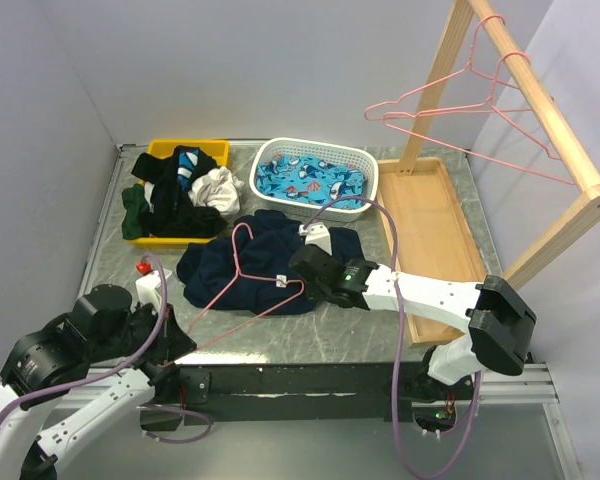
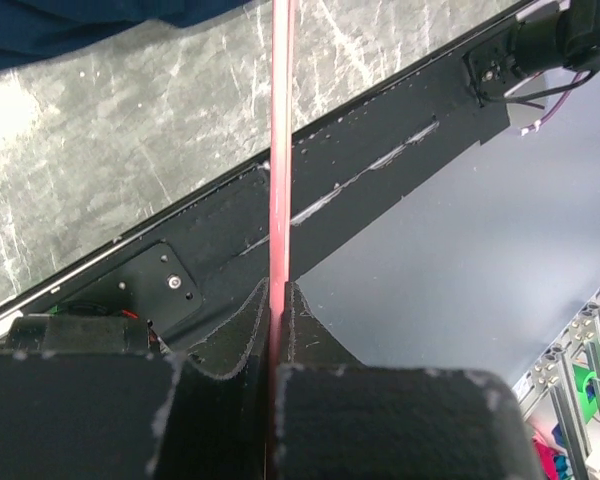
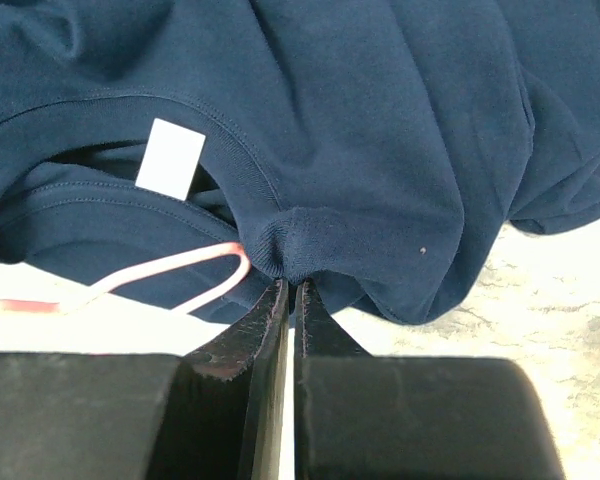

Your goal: Place the t-shirt on the hanger

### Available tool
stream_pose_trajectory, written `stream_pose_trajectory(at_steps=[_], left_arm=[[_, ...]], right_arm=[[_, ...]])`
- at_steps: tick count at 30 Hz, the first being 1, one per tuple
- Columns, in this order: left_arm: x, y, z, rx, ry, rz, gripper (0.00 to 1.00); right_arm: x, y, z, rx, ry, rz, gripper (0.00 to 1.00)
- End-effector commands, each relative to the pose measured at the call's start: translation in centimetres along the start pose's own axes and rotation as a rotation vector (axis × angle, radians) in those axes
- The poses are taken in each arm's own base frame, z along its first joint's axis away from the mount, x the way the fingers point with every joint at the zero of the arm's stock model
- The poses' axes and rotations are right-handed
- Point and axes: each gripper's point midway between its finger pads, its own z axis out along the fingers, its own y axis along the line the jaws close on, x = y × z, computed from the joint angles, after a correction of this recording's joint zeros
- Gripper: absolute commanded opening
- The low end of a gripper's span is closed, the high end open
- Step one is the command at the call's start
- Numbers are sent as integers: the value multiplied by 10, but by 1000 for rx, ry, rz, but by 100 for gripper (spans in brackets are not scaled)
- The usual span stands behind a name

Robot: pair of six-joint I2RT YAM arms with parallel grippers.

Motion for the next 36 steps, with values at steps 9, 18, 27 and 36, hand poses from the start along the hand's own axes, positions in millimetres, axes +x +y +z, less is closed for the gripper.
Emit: stream_pose_trajectory(at_steps=[9, 18, 27, 36], left_arm=[[-27, -19, 8, 71, -45, 54, 1], [-63, -28, 18, 78, -140, 112, 1], [-118, -40, 25, 153, -466, 124, 1], [-146, -44, 8, 230, -748, 107, 1]], right_arm=[[-39, 7, -22, -43, -83, 17, 0], [-103, 28, -55, -127, -170, 7, 0], [-183, 92, -117, -415, -271, -14, 0], [-198, 138, -182, -565, -313, -115, 0]])
